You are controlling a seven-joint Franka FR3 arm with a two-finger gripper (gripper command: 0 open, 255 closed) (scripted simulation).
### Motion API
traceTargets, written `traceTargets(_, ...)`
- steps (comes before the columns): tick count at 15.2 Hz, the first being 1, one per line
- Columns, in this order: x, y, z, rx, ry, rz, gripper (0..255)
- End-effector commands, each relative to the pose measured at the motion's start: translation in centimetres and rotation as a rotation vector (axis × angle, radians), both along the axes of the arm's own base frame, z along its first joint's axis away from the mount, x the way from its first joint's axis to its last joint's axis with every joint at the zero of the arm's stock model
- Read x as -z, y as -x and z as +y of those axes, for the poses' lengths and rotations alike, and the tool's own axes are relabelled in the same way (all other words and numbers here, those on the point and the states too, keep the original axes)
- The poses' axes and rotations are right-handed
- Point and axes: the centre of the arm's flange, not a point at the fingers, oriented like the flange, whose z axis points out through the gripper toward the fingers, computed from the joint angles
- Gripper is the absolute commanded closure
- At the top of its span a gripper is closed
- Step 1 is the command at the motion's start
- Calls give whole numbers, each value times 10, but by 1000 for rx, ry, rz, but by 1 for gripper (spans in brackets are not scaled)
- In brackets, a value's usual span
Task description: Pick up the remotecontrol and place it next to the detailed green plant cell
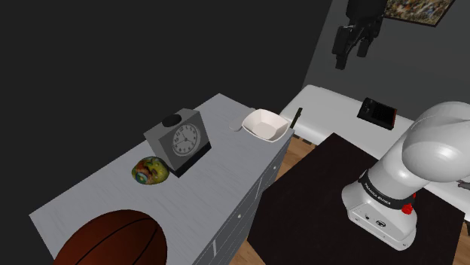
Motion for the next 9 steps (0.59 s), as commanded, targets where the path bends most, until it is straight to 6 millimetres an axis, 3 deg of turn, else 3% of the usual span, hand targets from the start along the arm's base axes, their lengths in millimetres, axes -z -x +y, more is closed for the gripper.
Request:
traceTargets(1, 0, 0, 0, 0, 0, 0, 0)
traceTargets(9, 73, -75, -15, 136, -50, -10, 0)
